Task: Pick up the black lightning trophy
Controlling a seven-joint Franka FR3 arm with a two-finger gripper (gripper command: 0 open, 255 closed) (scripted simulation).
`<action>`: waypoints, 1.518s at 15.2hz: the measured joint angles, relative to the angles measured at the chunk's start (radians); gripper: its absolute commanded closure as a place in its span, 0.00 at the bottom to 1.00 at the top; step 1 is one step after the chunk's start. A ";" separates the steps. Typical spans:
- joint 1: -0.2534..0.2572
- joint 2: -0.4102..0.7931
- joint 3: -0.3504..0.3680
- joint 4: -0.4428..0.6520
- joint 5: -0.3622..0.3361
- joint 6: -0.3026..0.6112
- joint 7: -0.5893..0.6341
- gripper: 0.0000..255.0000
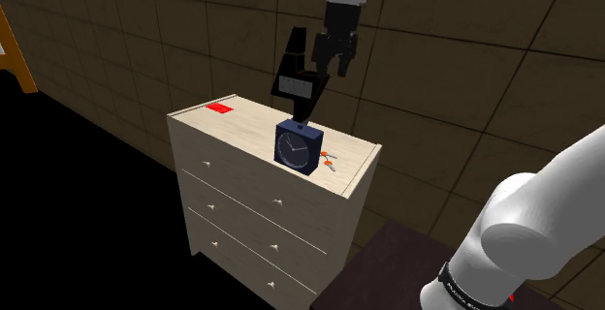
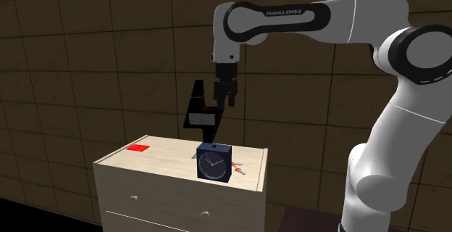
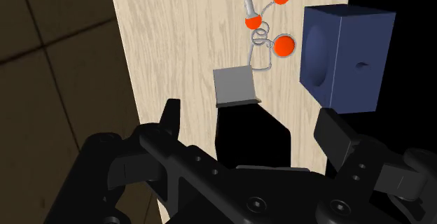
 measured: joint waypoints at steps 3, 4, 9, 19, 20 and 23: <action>0.003 0.128 0.021 0.168 -0.015 -0.040 0.035 0.00; 0.005 0.150 0.025 0.203 -0.018 -0.052 0.045 0.00; 0.006 0.151 0.028 0.155 -0.018 -0.004 0.049 0.00; 0.006 0.138 0.027 0.097 -0.017 0.045 0.048 1.00; 0.006 0.138 0.027 0.097 -0.017 0.045 0.048 1.00; 0.006 0.139 0.028 0.098 -0.017 0.045 0.048 1.00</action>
